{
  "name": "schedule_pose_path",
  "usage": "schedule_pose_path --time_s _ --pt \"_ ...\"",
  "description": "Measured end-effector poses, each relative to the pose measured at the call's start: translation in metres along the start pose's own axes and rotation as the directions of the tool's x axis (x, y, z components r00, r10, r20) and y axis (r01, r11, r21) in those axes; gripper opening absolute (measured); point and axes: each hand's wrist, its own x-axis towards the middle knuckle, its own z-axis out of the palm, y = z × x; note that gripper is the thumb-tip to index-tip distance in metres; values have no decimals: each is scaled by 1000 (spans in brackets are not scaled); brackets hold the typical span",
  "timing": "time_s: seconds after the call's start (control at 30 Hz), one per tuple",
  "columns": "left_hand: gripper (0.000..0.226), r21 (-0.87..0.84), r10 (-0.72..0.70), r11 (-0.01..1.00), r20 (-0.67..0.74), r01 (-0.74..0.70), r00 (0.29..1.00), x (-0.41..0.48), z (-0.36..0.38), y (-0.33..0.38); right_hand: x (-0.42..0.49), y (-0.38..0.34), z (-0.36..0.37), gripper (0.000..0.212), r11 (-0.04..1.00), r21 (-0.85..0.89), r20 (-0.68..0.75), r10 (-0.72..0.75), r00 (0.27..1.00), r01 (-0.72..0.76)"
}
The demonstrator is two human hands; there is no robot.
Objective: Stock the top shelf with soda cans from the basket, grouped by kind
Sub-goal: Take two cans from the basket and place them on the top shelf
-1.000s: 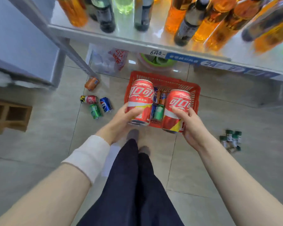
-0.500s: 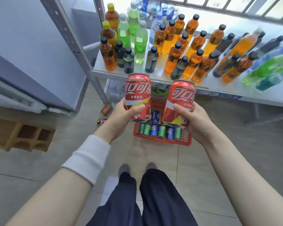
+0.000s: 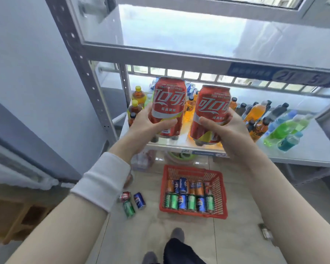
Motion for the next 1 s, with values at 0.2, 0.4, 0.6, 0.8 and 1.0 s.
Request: schedule_pose_path --time_s 0.2,0.4,0.6,0.8,1.0 --pt "56 71 119 991 -30 -117 992 52 -4 53 50 -46 -18 72 992 19 22 -122 992 122" --pt "60 127 219 969 -67 -210 973 106 -13 95 109 -90 -27 66 973 13 67 -230 971 230" --pt "53 230 264 943 -72 -241 962 159 -36 123 176 -117 -16 64 960 7 70 -280 957 280" --pt "65 299 232 932 -60 -204 971 230 -77 141 251 -137 4 63 956 29 84 -292 953 291" --pt "65 327 192 930 -45 -167 980 317 -133 143 348 -145 37 73 964 39 69 -266 962 263"
